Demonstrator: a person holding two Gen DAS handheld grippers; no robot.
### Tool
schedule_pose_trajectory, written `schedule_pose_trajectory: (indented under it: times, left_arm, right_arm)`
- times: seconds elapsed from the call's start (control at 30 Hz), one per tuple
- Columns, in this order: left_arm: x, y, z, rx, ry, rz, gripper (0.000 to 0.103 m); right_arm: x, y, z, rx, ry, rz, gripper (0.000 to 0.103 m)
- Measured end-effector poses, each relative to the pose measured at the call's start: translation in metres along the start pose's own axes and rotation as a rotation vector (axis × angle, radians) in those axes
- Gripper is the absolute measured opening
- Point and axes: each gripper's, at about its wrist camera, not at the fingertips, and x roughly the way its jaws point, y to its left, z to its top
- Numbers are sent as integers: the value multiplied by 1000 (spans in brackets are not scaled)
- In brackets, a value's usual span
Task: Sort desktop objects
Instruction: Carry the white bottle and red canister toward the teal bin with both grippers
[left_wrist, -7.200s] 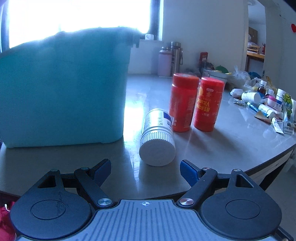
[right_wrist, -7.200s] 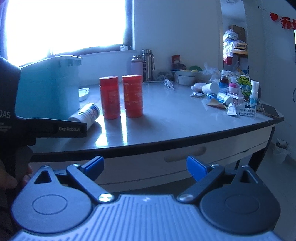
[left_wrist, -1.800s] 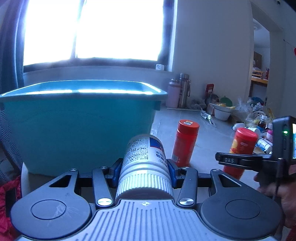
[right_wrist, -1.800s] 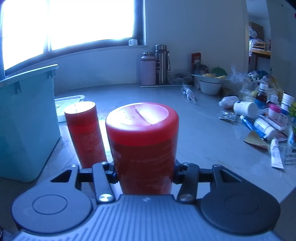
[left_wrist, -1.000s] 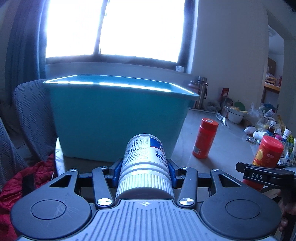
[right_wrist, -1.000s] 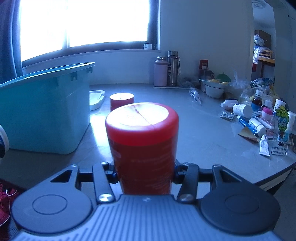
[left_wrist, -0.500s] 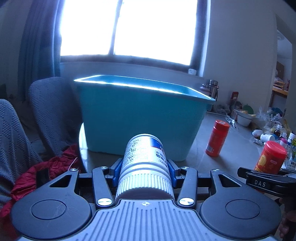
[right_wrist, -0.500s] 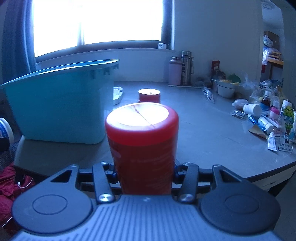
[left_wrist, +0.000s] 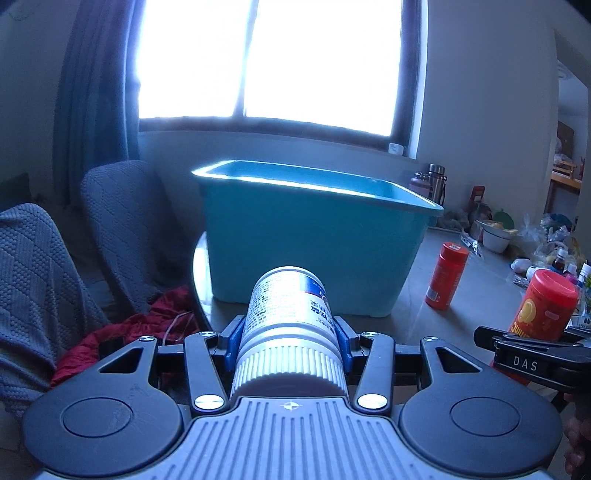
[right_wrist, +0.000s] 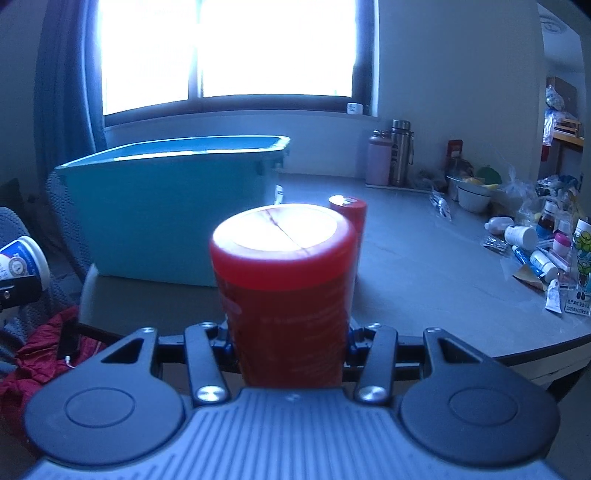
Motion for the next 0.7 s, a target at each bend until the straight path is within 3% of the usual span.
schedule_pose_trajectory:
  times: [0.33,0.7]
  left_arm:
    - [-24,24,10,-37,11,29,49]
    - [-16,40,59,-13,11,-6,49]
  right_arm:
    - [-20,23,10,-2,-1,36,50]
    - [-18,36,54,8,4,77,50]
